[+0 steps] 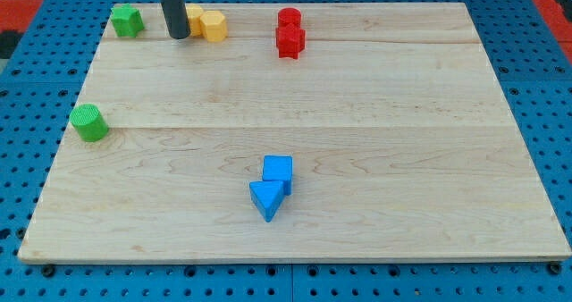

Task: Move the red circle to the top right of the red star

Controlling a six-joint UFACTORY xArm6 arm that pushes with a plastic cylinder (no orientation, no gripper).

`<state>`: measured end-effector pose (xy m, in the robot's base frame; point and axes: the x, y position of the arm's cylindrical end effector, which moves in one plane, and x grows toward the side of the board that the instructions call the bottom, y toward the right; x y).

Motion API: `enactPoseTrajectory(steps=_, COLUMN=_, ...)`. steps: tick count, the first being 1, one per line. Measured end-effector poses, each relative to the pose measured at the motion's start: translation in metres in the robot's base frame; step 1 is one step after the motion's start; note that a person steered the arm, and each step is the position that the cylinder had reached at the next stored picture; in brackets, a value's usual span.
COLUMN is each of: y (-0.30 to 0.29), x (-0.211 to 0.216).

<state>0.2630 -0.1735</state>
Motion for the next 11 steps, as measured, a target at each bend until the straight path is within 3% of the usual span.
enactPoseTrajectory(steps=1, y=-0.040, x=-0.005)
enactPoseTrajectory(steps=4, y=0.060, x=-0.031)
enactPoseTrajectory(steps=5, y=0.059, x=-0.031)
enactPoseTrajectory(steps=6, y=0.016, x=-0.033)
enactPoseTrajectory(steps=7, y=0.040, x=-0.057)
enactPoseTrajectory(steps=9, y=0.121, x=-0.058)
enactPoseTrajectory(steps=11, y=0.121, x=-0.052)
